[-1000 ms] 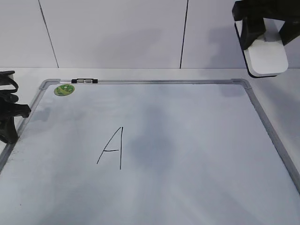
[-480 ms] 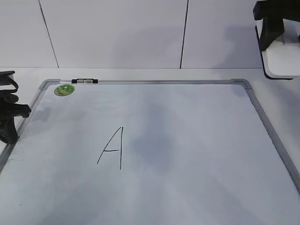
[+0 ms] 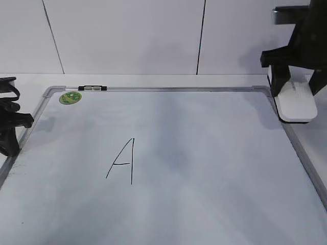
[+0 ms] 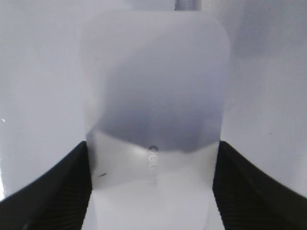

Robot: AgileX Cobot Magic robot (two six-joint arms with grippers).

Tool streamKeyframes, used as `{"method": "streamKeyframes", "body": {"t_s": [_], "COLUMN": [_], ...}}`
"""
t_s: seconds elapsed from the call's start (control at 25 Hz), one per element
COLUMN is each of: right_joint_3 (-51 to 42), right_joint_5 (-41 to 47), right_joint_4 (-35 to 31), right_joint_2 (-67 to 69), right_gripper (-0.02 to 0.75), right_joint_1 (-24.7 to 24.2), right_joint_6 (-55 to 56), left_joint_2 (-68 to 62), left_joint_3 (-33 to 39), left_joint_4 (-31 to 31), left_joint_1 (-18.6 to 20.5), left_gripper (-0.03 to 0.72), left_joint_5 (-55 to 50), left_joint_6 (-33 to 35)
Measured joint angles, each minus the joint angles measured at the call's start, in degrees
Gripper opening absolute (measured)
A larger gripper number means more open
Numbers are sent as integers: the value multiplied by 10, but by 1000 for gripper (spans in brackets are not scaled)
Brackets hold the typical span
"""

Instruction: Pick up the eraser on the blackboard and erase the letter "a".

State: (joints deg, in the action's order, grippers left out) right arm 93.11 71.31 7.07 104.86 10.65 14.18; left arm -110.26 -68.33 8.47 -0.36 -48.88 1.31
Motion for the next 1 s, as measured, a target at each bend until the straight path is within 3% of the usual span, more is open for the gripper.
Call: {"method": "streamKeyframes", "body": {"t_s": [0.32,1.0], "right_joint_3": [0,0], "right_joint_5": [-3,-11], "right_joint_4": [-33,-44], "right_joint_2": [59,129], "right_gripper": [565,565], "right_joint_1": [-31,-33], "right_joint_6": [-27,-49], "left_joint_2": [0,0], "left_joint_3": [0,0], "left_joint_4": [0,1], "left_joint_1": [0,0], "left_gripper": [38,41], "left_joint_5": [0,1], "left_joint_6": [0,1]}}
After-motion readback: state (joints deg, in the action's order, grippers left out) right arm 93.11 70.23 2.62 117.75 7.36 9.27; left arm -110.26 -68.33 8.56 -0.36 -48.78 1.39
